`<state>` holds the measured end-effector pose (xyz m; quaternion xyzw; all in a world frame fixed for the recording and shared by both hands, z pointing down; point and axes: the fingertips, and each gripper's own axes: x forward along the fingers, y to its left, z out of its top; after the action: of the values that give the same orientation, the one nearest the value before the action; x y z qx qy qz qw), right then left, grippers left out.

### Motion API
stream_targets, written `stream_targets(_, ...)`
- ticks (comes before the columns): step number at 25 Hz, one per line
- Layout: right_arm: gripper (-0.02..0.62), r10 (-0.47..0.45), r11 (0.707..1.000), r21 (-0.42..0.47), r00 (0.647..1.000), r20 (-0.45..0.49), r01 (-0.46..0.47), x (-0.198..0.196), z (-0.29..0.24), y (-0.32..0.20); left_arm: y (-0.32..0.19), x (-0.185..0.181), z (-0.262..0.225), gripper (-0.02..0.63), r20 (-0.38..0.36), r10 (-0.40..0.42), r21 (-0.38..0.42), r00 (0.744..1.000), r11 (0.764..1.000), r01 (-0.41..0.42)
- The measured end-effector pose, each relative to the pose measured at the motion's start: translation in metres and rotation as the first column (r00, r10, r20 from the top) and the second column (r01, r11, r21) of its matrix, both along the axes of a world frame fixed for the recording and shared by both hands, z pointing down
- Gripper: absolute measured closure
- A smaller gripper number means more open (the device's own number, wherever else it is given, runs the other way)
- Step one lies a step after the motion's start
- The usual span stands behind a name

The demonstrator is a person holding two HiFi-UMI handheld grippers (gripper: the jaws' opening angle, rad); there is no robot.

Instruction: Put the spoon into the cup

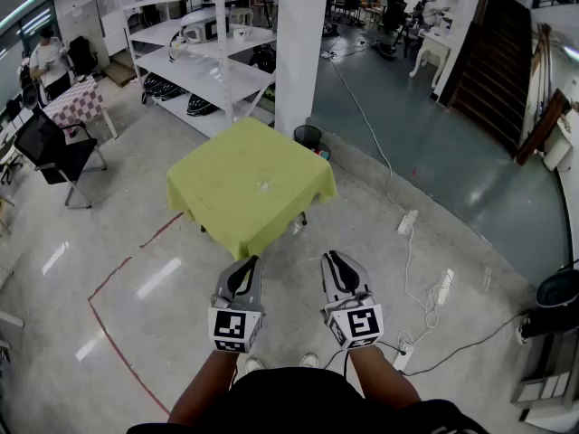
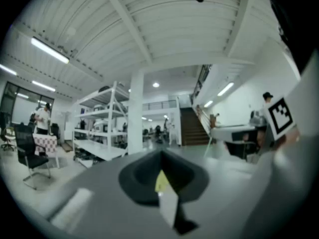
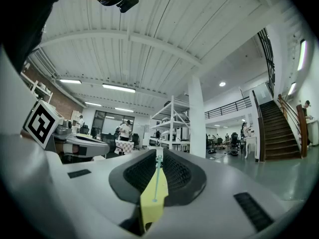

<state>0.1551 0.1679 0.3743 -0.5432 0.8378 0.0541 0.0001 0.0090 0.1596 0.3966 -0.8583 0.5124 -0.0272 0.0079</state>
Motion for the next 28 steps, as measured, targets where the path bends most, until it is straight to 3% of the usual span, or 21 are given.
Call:
stream_targets(22,0.551,0.035,0.999,0.022,0.999,0.016,-0.035,-0.058,-0.005,0.007,0.011,-0.048,0.003,0.600,0.015,0.055,0.016,0.998,0.998,-0.055)
stream_targets(28,0.551,0.029,0.999,-0.020,0.999,0.043,-0.028,-0.078,0.012,0.008,0.017,-0.062,0.007,0.600,0.016,0.063,0.005,0.998,0.998,-0.063)
